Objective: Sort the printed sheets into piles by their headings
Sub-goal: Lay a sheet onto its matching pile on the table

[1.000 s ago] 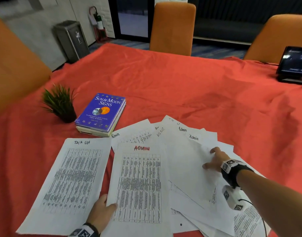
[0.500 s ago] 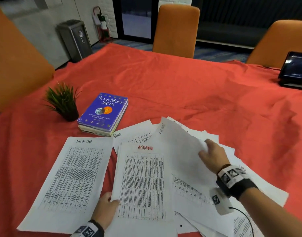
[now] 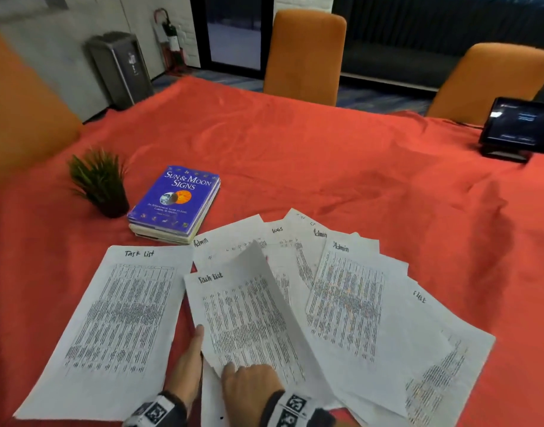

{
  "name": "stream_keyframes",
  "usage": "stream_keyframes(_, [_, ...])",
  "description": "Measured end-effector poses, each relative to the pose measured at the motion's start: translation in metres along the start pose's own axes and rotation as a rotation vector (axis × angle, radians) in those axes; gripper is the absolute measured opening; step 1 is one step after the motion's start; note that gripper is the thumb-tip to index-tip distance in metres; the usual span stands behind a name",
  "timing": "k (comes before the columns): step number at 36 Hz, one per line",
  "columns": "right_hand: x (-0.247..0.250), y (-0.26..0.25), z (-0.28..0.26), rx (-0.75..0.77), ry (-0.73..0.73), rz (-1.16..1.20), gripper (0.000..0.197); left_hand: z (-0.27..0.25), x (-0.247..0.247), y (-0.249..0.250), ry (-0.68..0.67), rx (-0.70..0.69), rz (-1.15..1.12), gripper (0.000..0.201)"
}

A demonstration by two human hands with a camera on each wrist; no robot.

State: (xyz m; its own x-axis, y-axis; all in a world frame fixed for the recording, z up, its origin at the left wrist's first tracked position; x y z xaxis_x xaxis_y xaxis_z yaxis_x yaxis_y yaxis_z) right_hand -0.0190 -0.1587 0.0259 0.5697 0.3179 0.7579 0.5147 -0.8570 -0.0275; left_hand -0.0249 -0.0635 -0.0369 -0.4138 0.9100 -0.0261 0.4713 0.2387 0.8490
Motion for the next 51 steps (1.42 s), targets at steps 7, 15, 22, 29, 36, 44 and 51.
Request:
stream_keyframes(7, [0.005, 0.021, -0.003, 0.058, -0.045, 0.346, 0.058, 0.009, 0.013, -0.004, -0.106, -0.14, 0.423, 0.012])
stream_keyframes(15, [0.048, 0.174, 0.004, -0.433, 0.477, 1.141, 0.091, -0.005, 0.016, 0.03, -0.127, -0.285, 0.374, 0.026])
stream_keyframes(22, [0.088, 0.197, 0.009, -0.166, 0.349, 1.575, 0.057, -0.004, 0.011, 0.062, -0.163, -0.417, 0.328, 0.057])
stream_keyframes(29, [0.149, 0.186, -0.044, 0.074, 0.728, 1.662, 0.02, -0.023, -0.008, 0.141, -0.051, -0.746, 0.225, 0.025])
stream_keyframes(36, [0.158, 0.165, -0.089, 0.304, 0.869, 1.602, 0.024, -0.053, -0.015, 0.201, -0.005, -1.007, 0.019, 0.04])
stream_keyframes(44, [0.147, 0.159, -0.09, 0.381, 0.807, 1.662, 0.028, -0.058, -0.014, 0.193, 0.012, -1.028, -0.044, 0.025])
stream_keyframes(51, [0.144, 0.161, -0.088, 0.298, 0.812, 1.643, 0.04, -0.056, -0.013, 0.2, -0.01, -1.052, -0.036, 0.054])
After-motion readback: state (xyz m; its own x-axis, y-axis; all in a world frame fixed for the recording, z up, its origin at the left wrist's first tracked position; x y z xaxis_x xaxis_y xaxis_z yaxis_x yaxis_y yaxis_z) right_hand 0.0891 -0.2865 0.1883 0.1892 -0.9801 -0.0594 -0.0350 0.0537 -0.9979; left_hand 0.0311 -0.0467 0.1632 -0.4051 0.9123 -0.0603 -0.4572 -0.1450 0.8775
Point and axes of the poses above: each hand's wrist, its own z-axis towards the middle knuckle, its own x-axis out of the back of the hand, y = z × x, the point moved 8 cm from there along z, towards the middle knuckle, and after that the axes turned 14 degrees about -x, right-handed, at the moved point
